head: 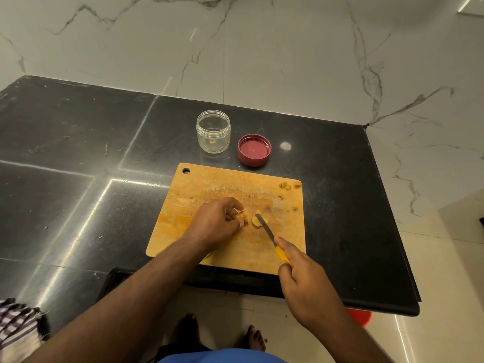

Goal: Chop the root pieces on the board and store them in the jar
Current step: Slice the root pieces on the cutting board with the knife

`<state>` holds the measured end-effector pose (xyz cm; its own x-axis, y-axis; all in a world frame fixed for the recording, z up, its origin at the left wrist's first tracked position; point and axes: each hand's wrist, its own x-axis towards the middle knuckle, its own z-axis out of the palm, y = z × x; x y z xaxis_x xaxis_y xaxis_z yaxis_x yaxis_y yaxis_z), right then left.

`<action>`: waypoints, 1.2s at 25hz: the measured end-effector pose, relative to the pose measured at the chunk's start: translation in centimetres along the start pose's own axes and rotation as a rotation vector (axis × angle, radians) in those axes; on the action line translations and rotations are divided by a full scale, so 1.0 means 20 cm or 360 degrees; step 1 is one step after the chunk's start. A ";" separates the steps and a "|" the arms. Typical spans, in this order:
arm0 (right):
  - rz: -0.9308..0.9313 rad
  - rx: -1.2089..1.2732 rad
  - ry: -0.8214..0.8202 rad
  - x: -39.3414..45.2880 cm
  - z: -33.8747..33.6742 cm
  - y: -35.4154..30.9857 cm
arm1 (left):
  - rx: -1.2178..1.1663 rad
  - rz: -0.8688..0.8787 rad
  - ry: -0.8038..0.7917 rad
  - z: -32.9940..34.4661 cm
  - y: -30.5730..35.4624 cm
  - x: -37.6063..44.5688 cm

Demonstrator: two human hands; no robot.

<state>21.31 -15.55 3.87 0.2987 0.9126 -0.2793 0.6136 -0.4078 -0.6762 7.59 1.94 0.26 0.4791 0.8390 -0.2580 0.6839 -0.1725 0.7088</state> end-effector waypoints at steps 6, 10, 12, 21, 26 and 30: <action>-0.0066 -0.0075 0.0009 0.00 0.01 -0.01 | 0.0242 0.0183 -0.0106 0.01 -0.01 0.01; -0.0045 0.0006 0.0039 0.00 0.00 0.01 | 0.0275 0.0160 -0.0141 0.00 0.01 0.02; -0.0020 0.0084 0.0059 -0.01 0.00 0.02 | 0.0225 0.0134 -0.0125 0.00 0.01 0.02; -0.0131 -0.0033 -0.0025 0.00 0.06 -0.06 | 0.0025 -0.0058 0.0068 -0.01 -0.03 0.00; -0.0146 -0.0115 -0.0068 0.03 0.12 -0.12 | 0.0050 -0.0044 0.0067 0.00 -0.03 0.01; -0.0163 -0.0216 -0.0059 0.05 0.16 -0.13 | 0.0068 -0.0031 0.0063 0.00 -0.03 0.01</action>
<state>17.76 -13.51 3.17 0.2038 0.9490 -0.2406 0.7331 -0.3108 -0.6049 7.34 2.23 -0.21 0.4439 0.8619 -0.2450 0.7161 -0.1769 0.6752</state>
